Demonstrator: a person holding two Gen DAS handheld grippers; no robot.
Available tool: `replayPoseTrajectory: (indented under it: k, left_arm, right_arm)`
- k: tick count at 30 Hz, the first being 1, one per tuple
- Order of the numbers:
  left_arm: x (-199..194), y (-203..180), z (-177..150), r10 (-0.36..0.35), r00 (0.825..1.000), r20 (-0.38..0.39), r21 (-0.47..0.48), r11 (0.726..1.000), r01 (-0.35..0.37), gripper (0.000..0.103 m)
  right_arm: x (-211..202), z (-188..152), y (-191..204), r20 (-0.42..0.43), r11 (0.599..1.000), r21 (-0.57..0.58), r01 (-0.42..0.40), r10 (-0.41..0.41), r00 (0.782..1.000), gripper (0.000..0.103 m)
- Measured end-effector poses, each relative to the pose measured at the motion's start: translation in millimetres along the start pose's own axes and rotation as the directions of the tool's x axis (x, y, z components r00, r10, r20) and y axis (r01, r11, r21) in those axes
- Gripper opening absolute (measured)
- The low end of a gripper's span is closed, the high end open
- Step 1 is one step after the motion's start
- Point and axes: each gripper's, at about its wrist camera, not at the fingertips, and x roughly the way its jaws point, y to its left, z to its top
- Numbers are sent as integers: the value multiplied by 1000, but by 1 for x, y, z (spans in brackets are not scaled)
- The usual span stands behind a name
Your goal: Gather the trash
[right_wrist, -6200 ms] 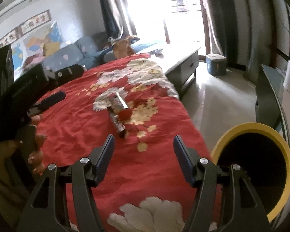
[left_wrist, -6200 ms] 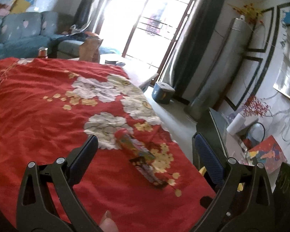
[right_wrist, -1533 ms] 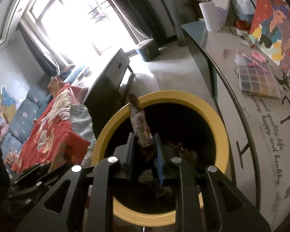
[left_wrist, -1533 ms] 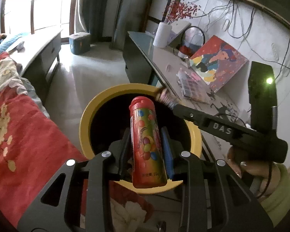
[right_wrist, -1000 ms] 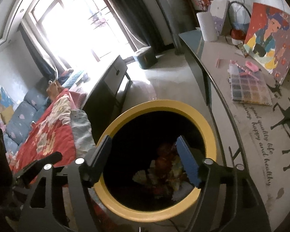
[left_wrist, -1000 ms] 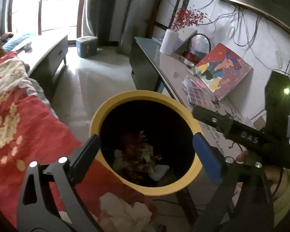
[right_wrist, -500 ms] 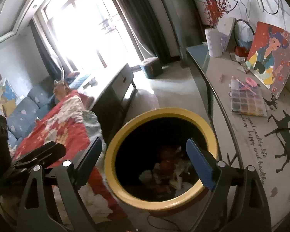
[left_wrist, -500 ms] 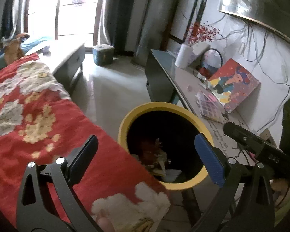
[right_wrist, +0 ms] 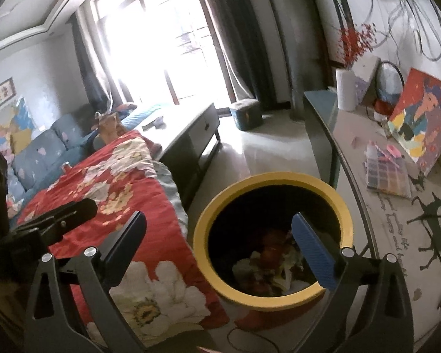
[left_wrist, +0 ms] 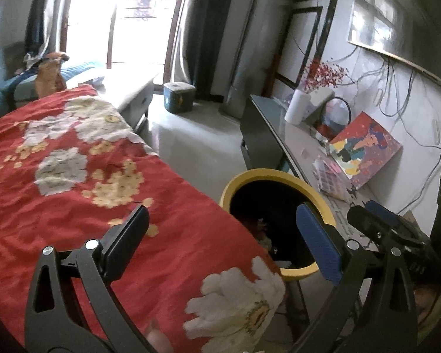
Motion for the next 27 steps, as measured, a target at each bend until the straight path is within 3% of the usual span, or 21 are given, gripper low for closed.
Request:
replayPoseTrajectory:
  k: [9, 19, 27]
  left_arm:
    - [-43, 23, -14, 81, 991, 105, -7, 997, -81, 92]
    - [-77, 29, -45, 153, 965, 214, 45, 985, -166, 92]
    - [-87, 36, -59, 197, 941, 277, 12, 978, -208, 92]
  right_arm:
    - [-26, -11, 44, 155, 995, -98, 30, -15, 988, 96]
    - [-55, -34, 67, 345, 982, -163, 96, -35, 938, 96]
    - [-59, -47, 73, 409, 981, -151, 124, -52, 911, 96]
